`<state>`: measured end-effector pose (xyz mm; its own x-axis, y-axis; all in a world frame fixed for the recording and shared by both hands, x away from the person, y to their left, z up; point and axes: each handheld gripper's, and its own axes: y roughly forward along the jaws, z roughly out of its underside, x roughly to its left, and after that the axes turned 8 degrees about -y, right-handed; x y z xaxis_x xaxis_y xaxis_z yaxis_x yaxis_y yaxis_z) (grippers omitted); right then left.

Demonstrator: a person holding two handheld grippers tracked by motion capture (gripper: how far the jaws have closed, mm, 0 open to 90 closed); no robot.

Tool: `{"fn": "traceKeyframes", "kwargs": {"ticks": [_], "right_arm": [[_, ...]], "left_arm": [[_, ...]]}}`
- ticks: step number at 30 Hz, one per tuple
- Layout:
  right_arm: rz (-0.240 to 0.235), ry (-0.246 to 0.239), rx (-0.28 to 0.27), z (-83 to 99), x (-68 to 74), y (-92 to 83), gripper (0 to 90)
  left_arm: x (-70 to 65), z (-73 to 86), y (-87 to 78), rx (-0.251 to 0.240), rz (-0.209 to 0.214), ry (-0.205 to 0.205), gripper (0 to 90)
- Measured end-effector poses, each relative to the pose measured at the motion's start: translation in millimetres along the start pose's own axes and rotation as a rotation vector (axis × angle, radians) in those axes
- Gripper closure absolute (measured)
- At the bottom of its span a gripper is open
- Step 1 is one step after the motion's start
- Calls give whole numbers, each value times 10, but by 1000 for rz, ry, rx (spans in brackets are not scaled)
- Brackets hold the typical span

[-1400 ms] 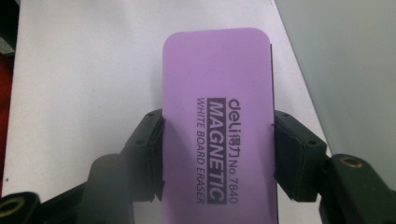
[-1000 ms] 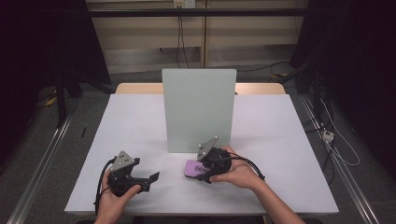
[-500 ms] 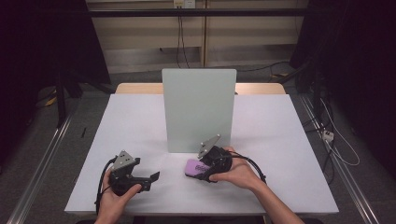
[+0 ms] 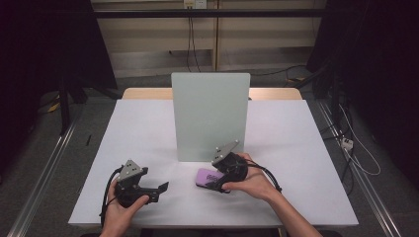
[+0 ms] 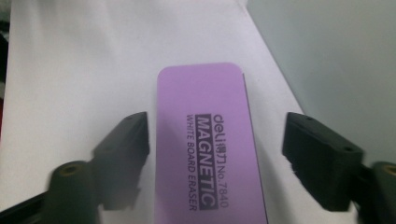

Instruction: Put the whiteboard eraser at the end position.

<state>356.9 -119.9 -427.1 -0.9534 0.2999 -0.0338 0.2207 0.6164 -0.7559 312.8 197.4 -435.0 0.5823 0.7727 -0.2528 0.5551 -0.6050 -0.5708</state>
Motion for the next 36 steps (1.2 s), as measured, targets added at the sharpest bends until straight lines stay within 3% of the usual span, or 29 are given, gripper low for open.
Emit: {"fn": "traceKeyframes", "kwargs": {"ticks": [5,8,13,19,23,26,29,32,36], "right_arm": [[35,11,-45,1,3,-33,126],[79,30,-66,15,4,-70,123],[156,112,-146,56,-22,-174,116],[250,171,-190,166,-4,-307,111],[302,189,-191,230,10,-386,107],[312,226,-186,281,17,-448,108],[306,258,-215,338,44,-515,101],[319,306,-190,401,74,-564,106],[380,327,-211,473,80,-650,112]], "left_arm": [[-10,3,-5,5,0,7,66],[-10,4,-7,2,-1,6,66],[-13,1,7,-1,1,8,66],[-7,1,13,-1,-6,0,66],[-8,2,12,-4,-9,0,66],[-2,1,10,-6,-24,0,66],[10,-1,1,-6,-28,-3,66],[15,-3,-6,-4,-35,0,66],[19,-4,-11,-14,-35,-5,63]]}}
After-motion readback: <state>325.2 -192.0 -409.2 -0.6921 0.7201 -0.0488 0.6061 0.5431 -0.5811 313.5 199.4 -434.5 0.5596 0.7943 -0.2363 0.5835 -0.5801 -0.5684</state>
